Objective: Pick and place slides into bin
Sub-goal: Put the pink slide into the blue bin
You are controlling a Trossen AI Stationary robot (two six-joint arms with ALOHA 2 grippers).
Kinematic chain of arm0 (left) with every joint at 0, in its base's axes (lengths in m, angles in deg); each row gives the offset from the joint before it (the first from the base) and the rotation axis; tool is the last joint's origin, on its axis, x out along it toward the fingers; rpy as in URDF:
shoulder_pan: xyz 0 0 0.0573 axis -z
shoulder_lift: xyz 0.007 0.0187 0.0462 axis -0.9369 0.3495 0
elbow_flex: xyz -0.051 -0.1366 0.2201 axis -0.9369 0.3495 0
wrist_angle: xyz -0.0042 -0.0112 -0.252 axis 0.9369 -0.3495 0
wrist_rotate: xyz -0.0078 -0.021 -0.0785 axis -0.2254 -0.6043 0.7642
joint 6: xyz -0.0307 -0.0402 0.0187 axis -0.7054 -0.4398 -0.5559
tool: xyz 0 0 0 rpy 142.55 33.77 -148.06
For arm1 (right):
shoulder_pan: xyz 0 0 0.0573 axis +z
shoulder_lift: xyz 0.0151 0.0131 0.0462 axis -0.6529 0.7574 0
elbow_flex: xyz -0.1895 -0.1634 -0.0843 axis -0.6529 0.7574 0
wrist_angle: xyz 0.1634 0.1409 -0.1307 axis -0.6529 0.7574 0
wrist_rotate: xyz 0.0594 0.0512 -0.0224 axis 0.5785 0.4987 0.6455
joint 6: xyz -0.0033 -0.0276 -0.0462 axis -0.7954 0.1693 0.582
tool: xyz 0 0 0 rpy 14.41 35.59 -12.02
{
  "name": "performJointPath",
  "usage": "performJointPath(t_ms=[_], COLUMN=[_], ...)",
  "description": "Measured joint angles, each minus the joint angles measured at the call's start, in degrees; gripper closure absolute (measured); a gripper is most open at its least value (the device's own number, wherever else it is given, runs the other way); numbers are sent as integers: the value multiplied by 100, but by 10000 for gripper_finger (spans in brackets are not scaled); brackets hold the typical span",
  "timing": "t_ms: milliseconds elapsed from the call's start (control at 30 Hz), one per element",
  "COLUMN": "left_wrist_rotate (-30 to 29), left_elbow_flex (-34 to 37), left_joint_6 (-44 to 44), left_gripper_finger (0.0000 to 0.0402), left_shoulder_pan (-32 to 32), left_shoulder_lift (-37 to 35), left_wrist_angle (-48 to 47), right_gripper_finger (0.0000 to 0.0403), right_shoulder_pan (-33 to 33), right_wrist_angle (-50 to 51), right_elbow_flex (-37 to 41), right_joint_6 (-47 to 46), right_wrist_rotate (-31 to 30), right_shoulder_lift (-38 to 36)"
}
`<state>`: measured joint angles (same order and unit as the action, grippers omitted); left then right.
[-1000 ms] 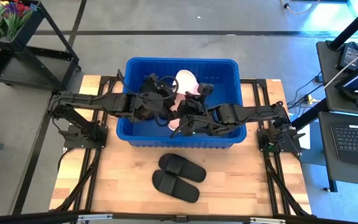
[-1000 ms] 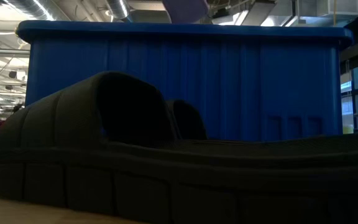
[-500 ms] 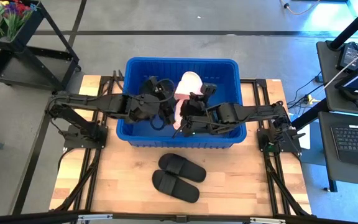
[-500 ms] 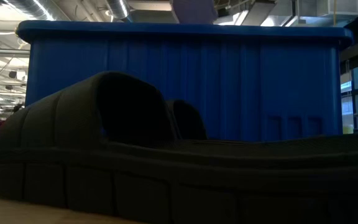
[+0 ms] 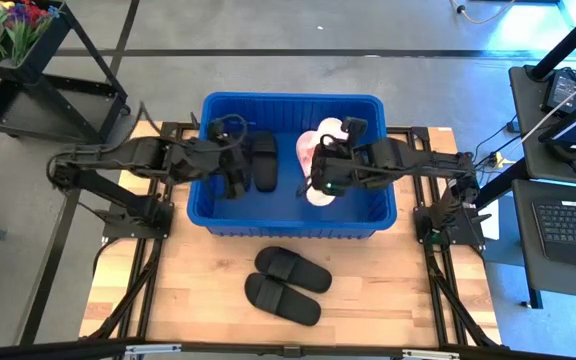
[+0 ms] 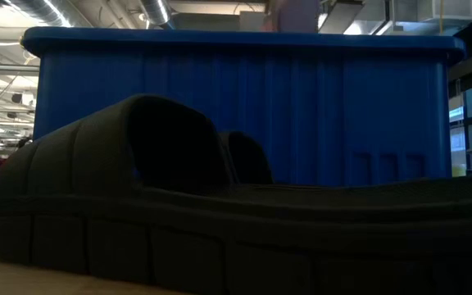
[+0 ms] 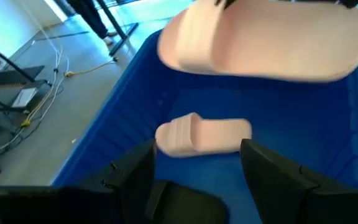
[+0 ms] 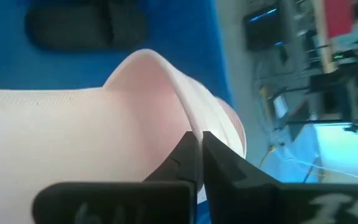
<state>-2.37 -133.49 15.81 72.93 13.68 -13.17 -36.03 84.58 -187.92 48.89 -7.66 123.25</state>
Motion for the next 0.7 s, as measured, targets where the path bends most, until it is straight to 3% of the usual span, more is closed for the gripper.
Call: performJointPath(t_ms=[167, 233, 367, 467, 700], left_wrist_rotate=[-66, -80, -107, -113, -117], left_elbow_flex=[714, 1044, 1651, 1980, 2295], left_joint_6=[-146, -216, -296, -297, -399], left_gripper_finger=[173, 173, 173, 173, 173], left_shoulder_pan=[-128, -170, -254, -314, -508], left_shoulder_lift=[-599, -841, -1235, -1509, -1861], left_wrist_angle=[115, 165, 294, 401, 351], right_gripper_finger=[392, 392, 392, 393, 393], right_shoulder_pan=[-488, -676, -1062, -1326, -2054], right_wrist_angle=[-238, -712, -2142, -3001, -3950], right_elbow_flex=[684, 1133, 2288, 3103, 4499], right_joint_6=[572, 922, 1904, 2515, 2888], right_wrist_rotate=[249, 367, 1282, 1392, 2015], right_shoulder_lift=[-346, -548, -1041, -1383, -1763])
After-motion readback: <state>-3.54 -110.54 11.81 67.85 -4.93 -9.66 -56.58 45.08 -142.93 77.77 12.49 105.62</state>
